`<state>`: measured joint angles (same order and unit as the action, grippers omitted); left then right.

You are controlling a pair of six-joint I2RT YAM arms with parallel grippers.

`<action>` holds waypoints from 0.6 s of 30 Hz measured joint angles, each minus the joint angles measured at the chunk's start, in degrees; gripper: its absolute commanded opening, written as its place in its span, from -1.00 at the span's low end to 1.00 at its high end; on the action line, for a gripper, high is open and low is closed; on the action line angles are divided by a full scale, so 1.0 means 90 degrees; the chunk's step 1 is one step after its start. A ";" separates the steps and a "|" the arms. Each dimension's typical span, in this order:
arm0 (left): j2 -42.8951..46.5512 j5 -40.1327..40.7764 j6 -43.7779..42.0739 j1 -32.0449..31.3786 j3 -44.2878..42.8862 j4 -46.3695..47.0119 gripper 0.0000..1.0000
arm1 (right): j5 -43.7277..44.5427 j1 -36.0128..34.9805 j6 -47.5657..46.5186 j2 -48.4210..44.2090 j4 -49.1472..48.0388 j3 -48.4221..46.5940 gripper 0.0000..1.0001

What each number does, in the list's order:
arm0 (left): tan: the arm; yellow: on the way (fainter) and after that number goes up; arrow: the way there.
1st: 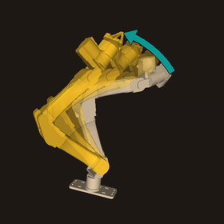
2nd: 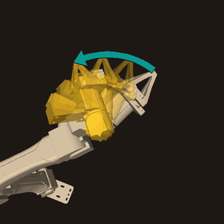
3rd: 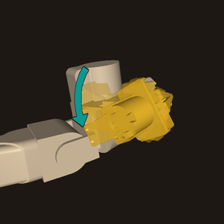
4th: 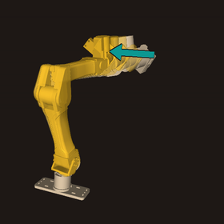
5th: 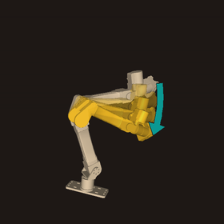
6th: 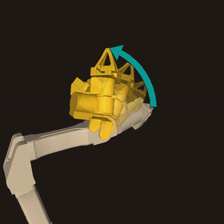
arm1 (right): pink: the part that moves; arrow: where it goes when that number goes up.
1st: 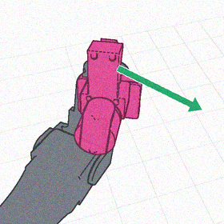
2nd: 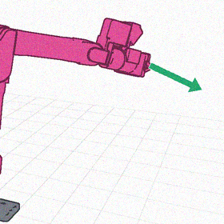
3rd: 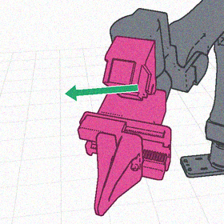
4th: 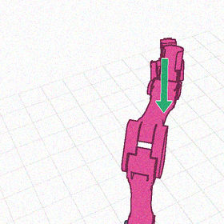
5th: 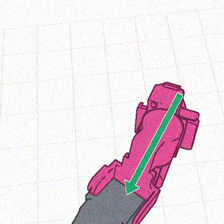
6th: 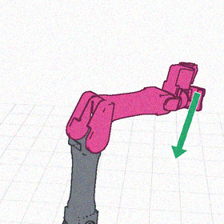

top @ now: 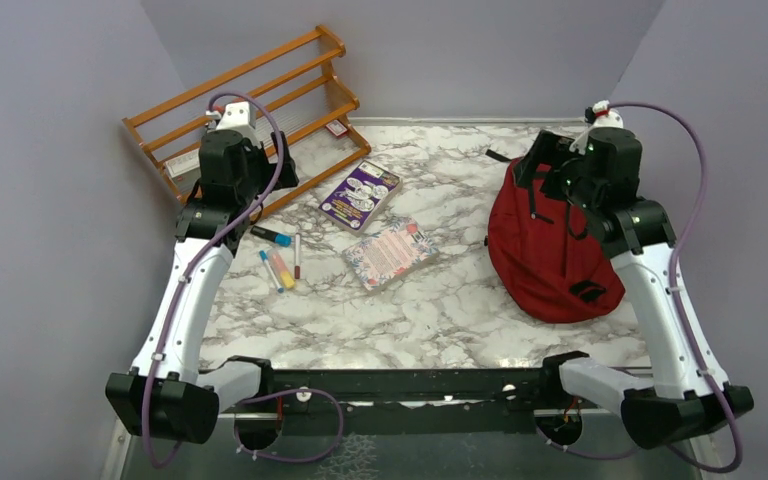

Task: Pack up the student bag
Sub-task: Adjust the student bag at the center of the board.

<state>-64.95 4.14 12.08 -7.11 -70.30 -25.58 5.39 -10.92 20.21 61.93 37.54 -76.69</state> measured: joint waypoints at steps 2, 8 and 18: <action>-0.0119 -0.0017 0.0049 -0.0002 0.0032 0.0017 0.98 | -0.0036 0.0002 -0.0095 0.0345 0.0267 -0.0206 1.00; -0.0376 -0.0027 0.0121 -0.0002 0.0318 0.0017 0.98 | -0.0272 -0.0039 -0.0338 0.1280 0.0976 -0.0520 0.94; -0.0583 -0.0070 0.0153 -0.0002 0.0731 0.0199 0.97 | 0.1472 -0.2458 -0.0690 0.3140 0.2322 -0.0947 0.49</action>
<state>-70.19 3.51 13.45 -7.14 -63.72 -23.79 18.63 -33.04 14.00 90.19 58.43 -85.21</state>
